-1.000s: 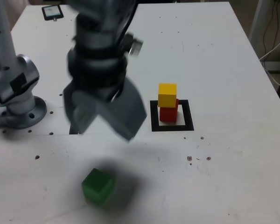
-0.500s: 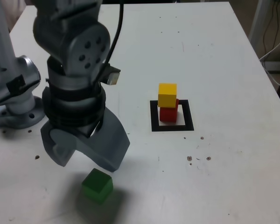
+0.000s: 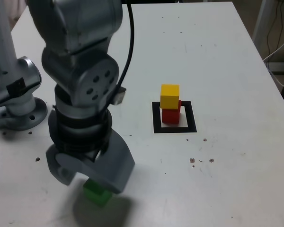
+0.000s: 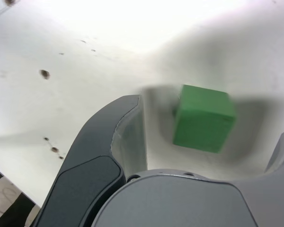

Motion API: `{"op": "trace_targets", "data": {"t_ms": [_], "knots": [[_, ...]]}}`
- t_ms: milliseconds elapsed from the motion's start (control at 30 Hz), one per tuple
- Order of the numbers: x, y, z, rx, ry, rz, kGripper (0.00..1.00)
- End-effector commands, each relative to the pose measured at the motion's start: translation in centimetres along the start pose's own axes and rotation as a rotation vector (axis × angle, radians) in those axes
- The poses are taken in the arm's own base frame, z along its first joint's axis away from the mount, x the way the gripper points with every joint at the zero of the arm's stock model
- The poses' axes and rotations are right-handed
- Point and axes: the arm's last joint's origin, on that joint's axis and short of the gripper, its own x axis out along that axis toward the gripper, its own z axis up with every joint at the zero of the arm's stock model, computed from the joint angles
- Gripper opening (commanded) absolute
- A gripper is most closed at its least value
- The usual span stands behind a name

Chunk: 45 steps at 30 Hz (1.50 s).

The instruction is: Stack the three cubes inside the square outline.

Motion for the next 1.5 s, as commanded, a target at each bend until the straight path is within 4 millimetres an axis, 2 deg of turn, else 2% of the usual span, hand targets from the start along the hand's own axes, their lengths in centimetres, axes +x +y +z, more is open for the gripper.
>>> {"op": "trace_targets", "data": {"t_ms": [0,367,567,667,933,1133,1300,1467], "knots": [[0.1,-0.3,0.3,0.003,-0.019,-0.004,0.97],[1.4,0.1,0.1,-0.077,-0.010,0.035,0.95],[1.6,-0.1,-0.3,-0.103,-0.004,0.039,0.97],[1.7,-0.4,-0.4,-0.104,-0.008,0.036,0.95],[1.8,-1.4,-0.4,-0.073,-0.050,0.020,0.78],[1.5,-1.4,-0.4,-0.067,-0.067,0.030,0.57],[1.4,-1.4,-0.2,-0.060,-0.086,0.045,0.51],[1.3,-1.5,0.1,-0.053,-0.114,0.055,0.37]]}}
